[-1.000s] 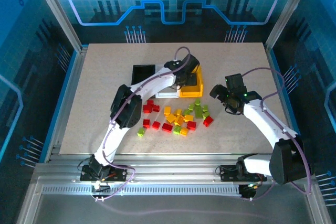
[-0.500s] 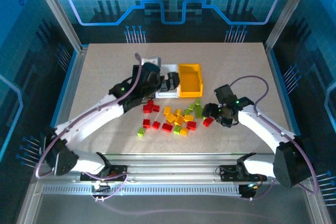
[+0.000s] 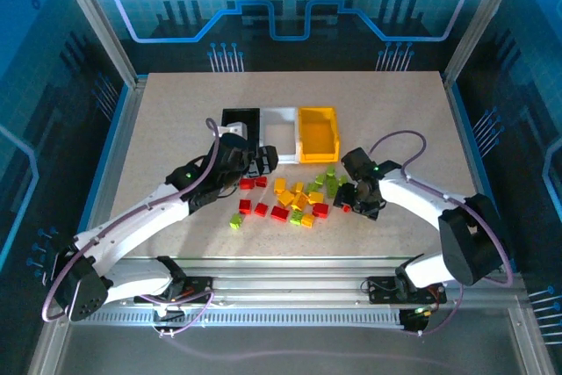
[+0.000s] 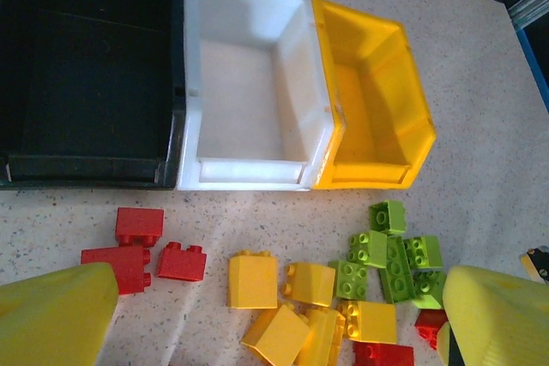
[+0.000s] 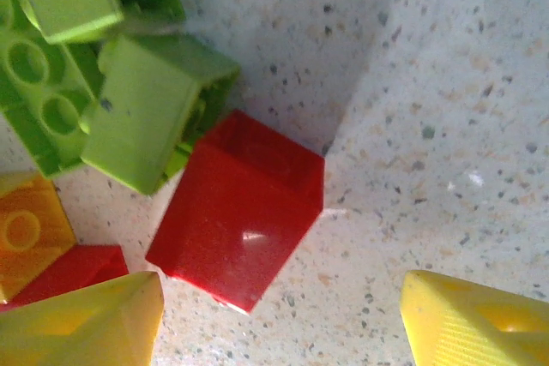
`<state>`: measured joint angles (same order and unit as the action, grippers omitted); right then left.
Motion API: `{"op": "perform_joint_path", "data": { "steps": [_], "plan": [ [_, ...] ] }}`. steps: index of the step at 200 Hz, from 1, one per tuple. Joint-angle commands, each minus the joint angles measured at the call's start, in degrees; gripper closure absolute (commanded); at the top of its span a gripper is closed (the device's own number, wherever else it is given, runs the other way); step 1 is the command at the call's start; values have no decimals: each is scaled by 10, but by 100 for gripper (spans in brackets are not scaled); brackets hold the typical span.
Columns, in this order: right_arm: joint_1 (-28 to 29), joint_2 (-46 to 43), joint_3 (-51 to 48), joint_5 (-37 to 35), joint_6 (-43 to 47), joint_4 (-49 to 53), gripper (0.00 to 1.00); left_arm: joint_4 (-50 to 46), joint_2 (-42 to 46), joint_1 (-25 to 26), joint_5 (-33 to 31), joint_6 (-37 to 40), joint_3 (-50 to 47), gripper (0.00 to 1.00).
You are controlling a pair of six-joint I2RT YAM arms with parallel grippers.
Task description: Sort the legos into containers by color
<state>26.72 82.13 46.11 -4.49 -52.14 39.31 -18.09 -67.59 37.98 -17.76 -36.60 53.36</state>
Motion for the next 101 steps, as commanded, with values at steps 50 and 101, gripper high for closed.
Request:
{"op": "perform_joint_path", "data": {
  "steps": [50, 101],
  "plan": [
    [-10, 46, 28, -33, -15, -2, 34, 4, -7, -4, 8, -21, -12, 1],
    [-26, 45, 18, -50, -4, 19, 42, -5, -7, -11, 10, -31, -12, 1]
  ]
}}
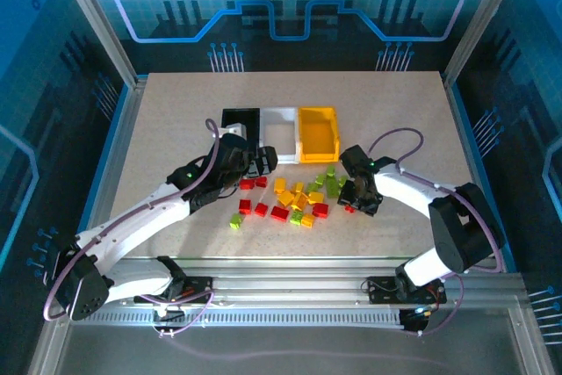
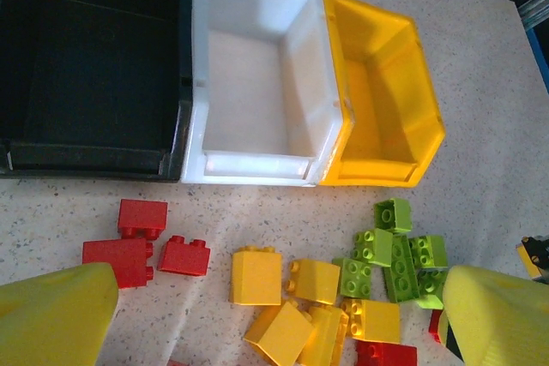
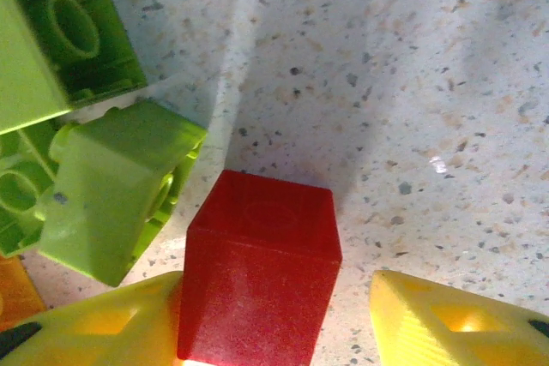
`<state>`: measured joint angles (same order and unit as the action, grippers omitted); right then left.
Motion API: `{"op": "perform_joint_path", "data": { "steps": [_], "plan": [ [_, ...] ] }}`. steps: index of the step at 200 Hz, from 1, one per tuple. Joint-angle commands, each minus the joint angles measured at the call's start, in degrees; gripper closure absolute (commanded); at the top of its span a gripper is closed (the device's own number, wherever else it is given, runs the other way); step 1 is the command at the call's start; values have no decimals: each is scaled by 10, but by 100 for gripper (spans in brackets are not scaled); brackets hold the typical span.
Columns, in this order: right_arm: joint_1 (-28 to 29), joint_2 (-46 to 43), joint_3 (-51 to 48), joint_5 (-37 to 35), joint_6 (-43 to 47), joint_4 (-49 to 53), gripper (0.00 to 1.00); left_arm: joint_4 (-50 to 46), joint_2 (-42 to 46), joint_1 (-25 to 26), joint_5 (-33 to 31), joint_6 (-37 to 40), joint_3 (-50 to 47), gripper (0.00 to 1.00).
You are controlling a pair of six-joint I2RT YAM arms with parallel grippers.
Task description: Sort the legos into containers by color
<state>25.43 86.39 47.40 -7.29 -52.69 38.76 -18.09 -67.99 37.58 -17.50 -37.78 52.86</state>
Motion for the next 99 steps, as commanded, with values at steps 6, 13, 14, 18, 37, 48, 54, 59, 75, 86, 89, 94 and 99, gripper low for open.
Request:
{"op": "perform_joint_path", "data": {
  "steps": [6, 13, 14, 18, 37, 48, 54, 59, 75, 86, 89, 94, 99],
  "plan": [
    [-16, 5, 5, -23, 6, 22, 43, -5, -3, -9, 8, -20, -7, 1],
    [-19, 7, 5, -24, 11, 19, 43, -8, -3, -9, 6, -22, -7, 1],
    [-20, 8, 5, -23, 12, 18, 43, -8, -2, -10, 5, -22, -7, 1],
    [-21, 9, 5, -23, 17, 16, 44, -10, -2, -10, 4, -25, -7, 1],
    [-26, 17, 5, -20, 37, 3, 50, -9, 1, -14, 3, -27, -7, 1],
    [-29, 17, 4, -18, 47, -1, 54, -8, 1, -14, 4, -25, -7, 1],
    [-30, 15, 3, -15, 53, -4, 56, -9, 1, -15, 2, -24, -7, 1],
    [-30, 12, 2, -15, 58, -4, 57, -8, 1, -16, 3, -23, -7, 1],
    [-33, -4, 4, -12, 74, 1, 62, -3, 2, -17, 6, -12, -9, 1],
    [-33, -27, 8, -8, 88, 11, 65, -6, 2, -17, 8, -14, -9, 1],
    [-32, -35, 9, -8, 91, 13, 66, -6, 2, -18, 9, -13, -8, 1],
    [-31, -50, 12, -6, 98, 16, 67, -6, 1, -18, 12, -12, -9, 1],
    [-29, -64, 15, -2, 107, 18, 67, -6, 2, -19, 13, -10, -9, 1]
  ]
}}
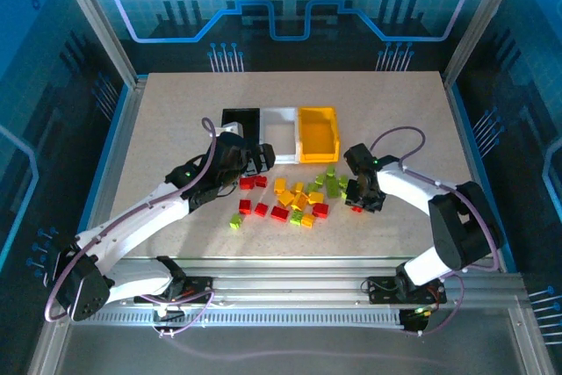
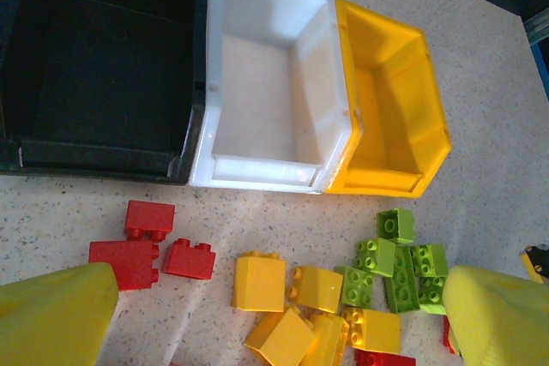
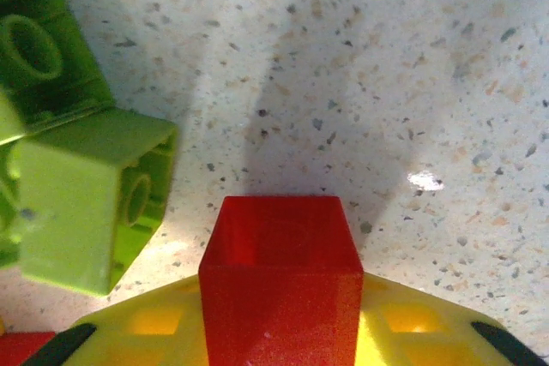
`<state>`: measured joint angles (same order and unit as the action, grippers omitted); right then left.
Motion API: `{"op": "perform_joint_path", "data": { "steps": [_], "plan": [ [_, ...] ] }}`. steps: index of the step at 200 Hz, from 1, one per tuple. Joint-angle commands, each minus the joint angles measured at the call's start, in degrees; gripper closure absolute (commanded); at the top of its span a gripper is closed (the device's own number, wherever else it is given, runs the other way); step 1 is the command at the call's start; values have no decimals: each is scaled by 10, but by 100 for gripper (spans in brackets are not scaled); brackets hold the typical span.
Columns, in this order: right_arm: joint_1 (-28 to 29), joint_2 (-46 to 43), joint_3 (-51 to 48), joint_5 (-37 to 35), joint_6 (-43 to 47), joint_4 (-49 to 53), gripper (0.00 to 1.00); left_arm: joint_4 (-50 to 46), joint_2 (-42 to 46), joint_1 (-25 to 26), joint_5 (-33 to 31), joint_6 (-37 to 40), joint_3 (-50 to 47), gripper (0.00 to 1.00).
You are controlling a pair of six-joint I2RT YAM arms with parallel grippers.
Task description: Sort the legos into containers by color
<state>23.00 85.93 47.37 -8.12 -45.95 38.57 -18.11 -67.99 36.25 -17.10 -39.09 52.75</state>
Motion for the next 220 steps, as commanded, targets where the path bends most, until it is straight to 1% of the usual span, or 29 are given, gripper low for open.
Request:
{"op": "perform_joint_path", "data": {
  "steps": [1, 10, 22, 39, 58, 72, 91, 110, 145, 163, 182, 201, 220],
  "plan": [
    [-4, -64, 16, 8, 41, 20, 67, -5, 2, -6, 10, 4, -8, 1],
    [2, -85, 27, 16, 55, 27, 67, -8, 2, -7, 11, 8, -9, 1],
    [16, -102, 70, 24, 76, 31, 67, -12, 5, -9, 5, 8, -12, 1],
    [41, -88, 134, 1, 94, 39, 67, -16, 12, -20, 20, -6, -22, 1],
    [51, -29, 204, -19, 97, 25, 66, -19, 16, -46, 73, -20, -33, 1],
    [57, 27, 259, -30, 97, 10, 66, -31, 20, -56, 85, -29, -39, 1],
    [61, 119, 345, -64, 100, 21, 66, -44, 37, -65, 88, -32, -51, 1],
    [58, 201, 423, -113, 100, 45, 66, -57, 62, -68, 82, -27, -65, 1],
    [49, 320, 541, -117, 96, 83, 64, -102, 82, -73, 59, -27, -74, 1],
    [48, 355, 580, -120, 89, 102, 60, -119, 84, -75, 53, -27, -75, 1],
    [49, 376, 601, -117, 83, 116, 53, -129, 87, -78, 46, -30, -74, 1],
    [49, 372, 602, -110, 78, 114, 46, -133, 88, -80, 45, -26, -72, 1],
    [51, 346, 588, -105, 78, 101, 39, -137, 86, -81, 45, -20, -66, 1]
  ]
}}
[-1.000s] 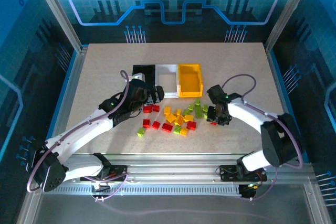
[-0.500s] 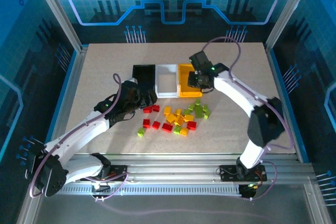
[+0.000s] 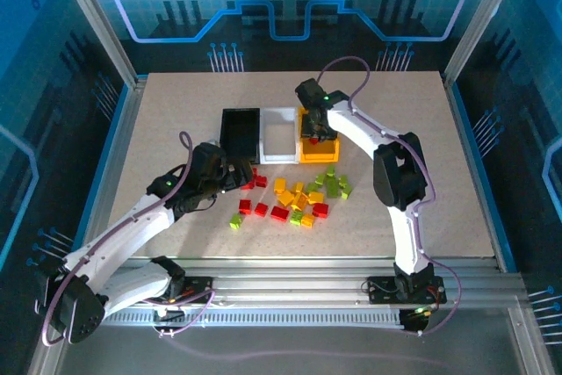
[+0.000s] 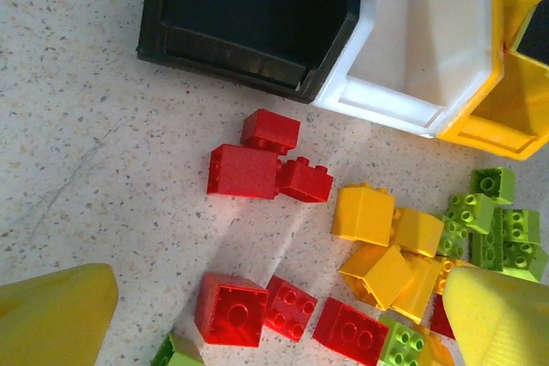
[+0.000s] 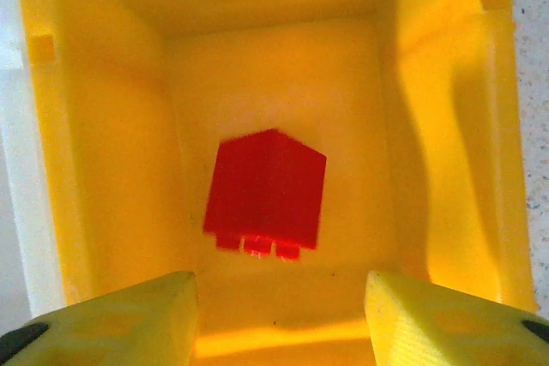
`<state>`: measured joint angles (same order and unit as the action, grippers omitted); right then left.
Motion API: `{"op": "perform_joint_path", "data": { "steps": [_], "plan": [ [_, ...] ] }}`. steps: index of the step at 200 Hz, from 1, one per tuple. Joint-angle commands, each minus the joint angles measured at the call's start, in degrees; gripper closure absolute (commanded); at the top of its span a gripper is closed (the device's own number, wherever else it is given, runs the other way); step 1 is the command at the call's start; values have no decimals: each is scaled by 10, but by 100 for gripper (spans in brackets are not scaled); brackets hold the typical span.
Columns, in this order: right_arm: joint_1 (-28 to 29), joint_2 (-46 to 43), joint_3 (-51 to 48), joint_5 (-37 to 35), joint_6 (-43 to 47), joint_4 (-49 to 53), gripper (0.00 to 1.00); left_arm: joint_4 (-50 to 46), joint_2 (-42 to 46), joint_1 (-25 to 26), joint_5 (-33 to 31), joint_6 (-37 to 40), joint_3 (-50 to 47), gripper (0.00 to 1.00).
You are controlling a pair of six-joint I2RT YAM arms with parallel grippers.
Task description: Sort the legos into containers by color
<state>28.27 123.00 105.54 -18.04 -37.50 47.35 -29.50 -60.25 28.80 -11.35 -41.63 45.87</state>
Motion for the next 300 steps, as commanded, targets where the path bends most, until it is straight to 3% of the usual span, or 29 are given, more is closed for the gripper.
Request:
{"op": "perform_joint_path", "data": {
  "steps": [1, 38, 67, 105, 130, 157, 189, 300],
  "plan": [
    [-2, -27, 6, -5, -6, 13, 39, -23, 9, -6, -12, 6, 3, 1],
    [7, -124, -81, 15, -13, -30, 29, -30, -5, -7, -9, 17, 13, 1],
    [15, -222, -214, 31, -36, -52, 25, -27, -14, -6, -4, 16, 19, 1],
    [11, -342, -410, 43, -105, -58, 23, -12, -18, -7, -5, 15, 15, 1],
    [0, -362, -489, 80, -146, -92, 25, -2, -28, -8, 1, 9, 9, 1],
    [-3, -332, -507, 101, -154, -127, 29, 4, -45, -8, 12, 8, 10, 1],
    [-11, -303, -498, 77, -160, -124, 33, 6, -49, -8, 15, 8, 7, 1],
    [-59, -311, -547, 63, -152, -140, 56, 14, -53, -8, 21, 5, 1, 1]
  ]
}}
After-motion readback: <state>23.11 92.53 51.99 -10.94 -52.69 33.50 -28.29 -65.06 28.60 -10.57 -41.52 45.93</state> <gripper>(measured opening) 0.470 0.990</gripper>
